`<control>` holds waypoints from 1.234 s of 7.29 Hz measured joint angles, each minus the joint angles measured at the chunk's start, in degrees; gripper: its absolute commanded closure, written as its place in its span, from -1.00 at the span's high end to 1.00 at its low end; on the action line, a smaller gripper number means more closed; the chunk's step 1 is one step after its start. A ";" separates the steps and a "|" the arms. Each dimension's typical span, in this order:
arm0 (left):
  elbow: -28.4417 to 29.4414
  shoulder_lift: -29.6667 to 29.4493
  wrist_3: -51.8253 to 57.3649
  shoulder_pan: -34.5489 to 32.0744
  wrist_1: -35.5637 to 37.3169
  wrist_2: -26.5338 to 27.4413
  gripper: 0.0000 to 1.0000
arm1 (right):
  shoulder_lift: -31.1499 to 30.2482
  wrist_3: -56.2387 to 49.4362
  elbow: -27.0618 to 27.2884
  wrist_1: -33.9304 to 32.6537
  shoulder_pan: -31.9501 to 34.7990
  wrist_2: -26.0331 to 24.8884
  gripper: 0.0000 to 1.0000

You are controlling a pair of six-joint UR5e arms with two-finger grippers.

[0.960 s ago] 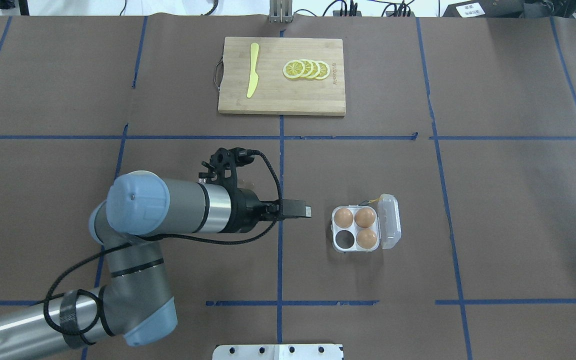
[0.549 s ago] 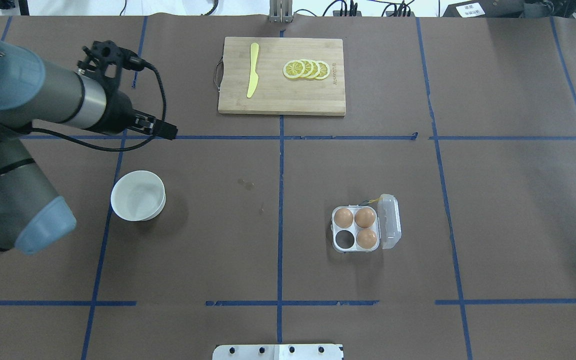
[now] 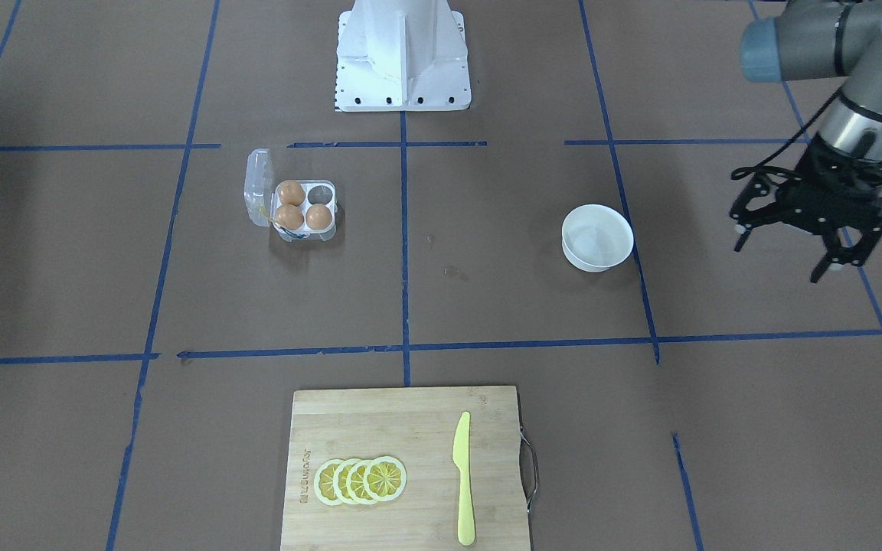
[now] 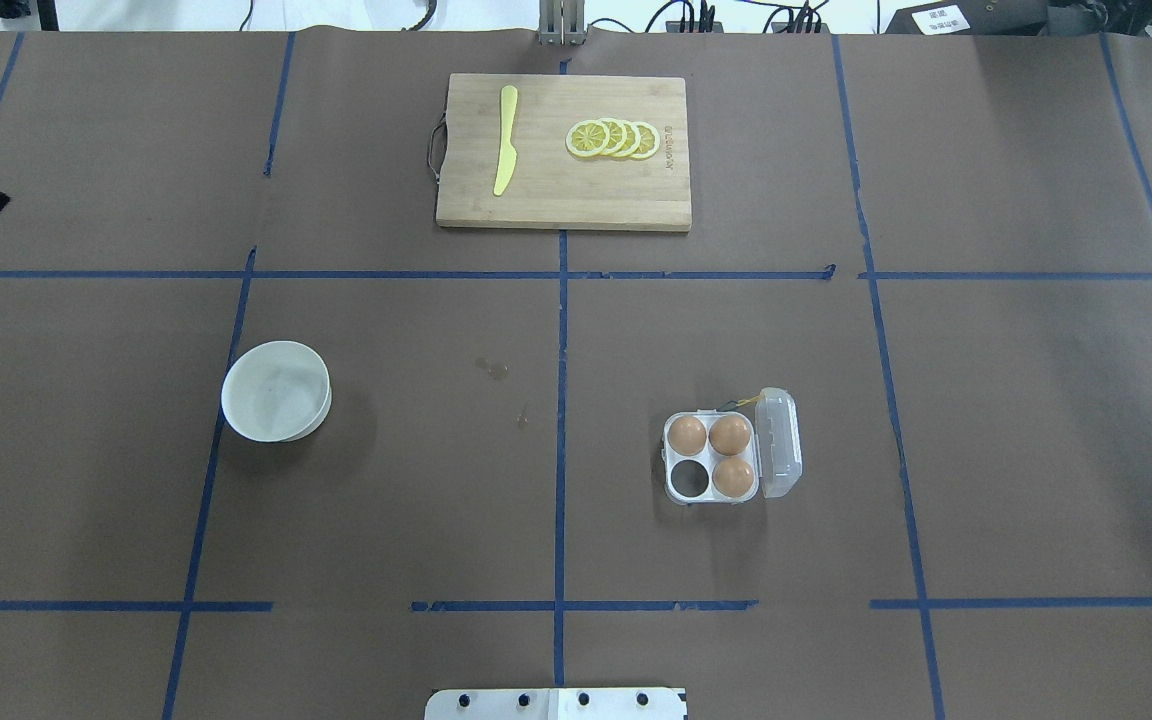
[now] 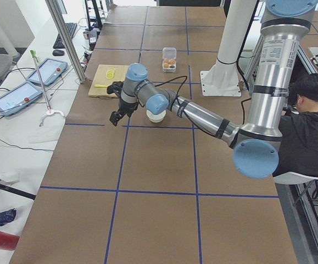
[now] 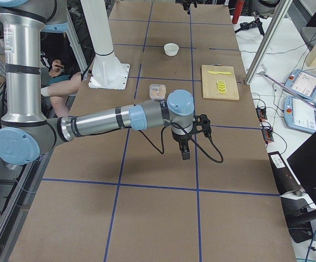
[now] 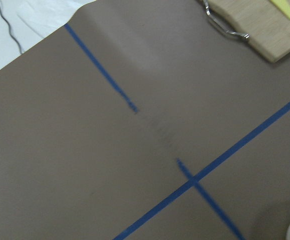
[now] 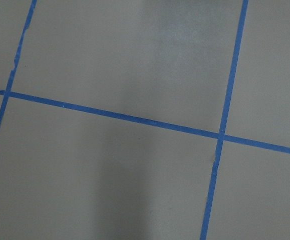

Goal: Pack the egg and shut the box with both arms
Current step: 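Move the right gripper to the open clear lid of the egg box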

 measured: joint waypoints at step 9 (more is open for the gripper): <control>7.68 9.64 11.17 -20.07 18.85 -15.46 1.00 | 0.03 37.86 13.12 6.05 -27.31 -5.05 1.00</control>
